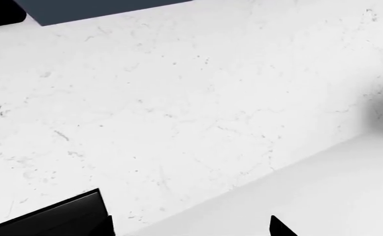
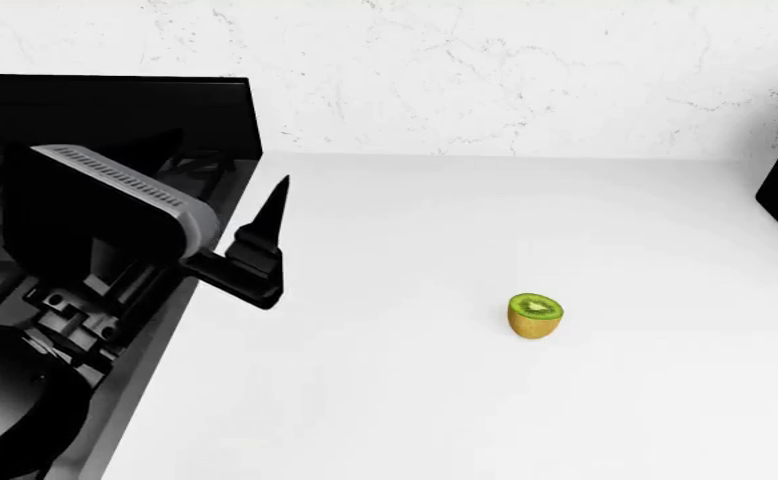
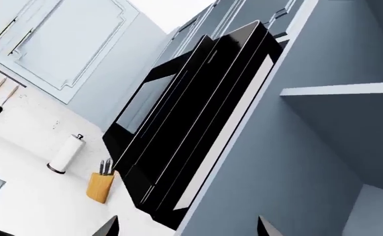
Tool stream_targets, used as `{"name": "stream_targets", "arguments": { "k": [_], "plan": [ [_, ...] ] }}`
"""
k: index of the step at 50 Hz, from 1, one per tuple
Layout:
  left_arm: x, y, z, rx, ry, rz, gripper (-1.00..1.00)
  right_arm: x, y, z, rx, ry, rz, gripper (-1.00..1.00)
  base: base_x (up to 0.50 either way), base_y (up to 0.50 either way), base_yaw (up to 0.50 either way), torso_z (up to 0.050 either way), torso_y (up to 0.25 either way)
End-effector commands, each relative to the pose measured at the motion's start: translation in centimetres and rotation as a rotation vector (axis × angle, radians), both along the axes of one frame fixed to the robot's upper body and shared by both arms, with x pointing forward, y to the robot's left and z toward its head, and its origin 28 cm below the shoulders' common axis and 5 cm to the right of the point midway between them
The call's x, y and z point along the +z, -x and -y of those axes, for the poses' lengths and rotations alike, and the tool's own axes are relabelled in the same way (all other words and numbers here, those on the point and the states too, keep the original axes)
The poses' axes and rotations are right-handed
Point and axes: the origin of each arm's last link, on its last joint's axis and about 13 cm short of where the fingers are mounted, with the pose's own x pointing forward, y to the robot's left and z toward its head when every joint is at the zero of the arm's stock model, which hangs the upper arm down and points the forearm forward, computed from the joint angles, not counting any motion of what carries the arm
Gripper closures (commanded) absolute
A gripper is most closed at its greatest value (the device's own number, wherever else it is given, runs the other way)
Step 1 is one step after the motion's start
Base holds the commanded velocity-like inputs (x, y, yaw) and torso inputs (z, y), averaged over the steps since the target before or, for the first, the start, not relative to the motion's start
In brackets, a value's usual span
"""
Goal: Pick the tomato, kiwi from the counter and place them in the cabinet. Then close the cabinet.
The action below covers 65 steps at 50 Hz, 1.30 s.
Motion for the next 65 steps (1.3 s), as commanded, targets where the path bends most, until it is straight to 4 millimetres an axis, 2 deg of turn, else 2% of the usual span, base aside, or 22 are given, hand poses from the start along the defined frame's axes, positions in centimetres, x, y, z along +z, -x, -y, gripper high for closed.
{"name": "stream_targets", "arguments": {
  "k": [1, 16, 33, 46, 65],
  "plan": [
    [0.0, -0.1, -0.1, 0.006, 0.005, 0.0, -1.0, -1.8, 1.0, 0.6, 0.036, 0.076, -0.06, -1.0, 0.0, 0.0, 0.0, 0.0, 0.0],
    [-0.2, -0.2, -0.1, 0.009, 0.005, -0.005, -1.0, -4.1, 1.6, 0.8, 0.04, 0.153, -0.115, -1.0, 0.0, 0.0, 0.0, 0.0, 0.0],
    [-0.4, -0.2, -0.1, 0.011, 0.007, -0.011, -1.0, -6.5, 1.8, 1.4, 0.017, 0.161, -0.18, -1.0, 0.0, 0.0, 0.0, 0.0, 0.0],
    [-0.6, -0.4, -0.2, 0.014, 0.009, -0.016, -1.0, -8.7, 1.1, 1.7, -0.004, 0.185, -0.268, -1.0, 0.0, 0.0, 0.0, 0.0, 0.0],
    [-0.8, -0.3, -0.3, 0.016, 0.009, -0.018, -1.0, -11.8, 0.2, 3.1, -0.168, 0.251, -0.451, -1.0, 0.0, 0.0, 0.0, 0.0, 0.0]
  ]
}}
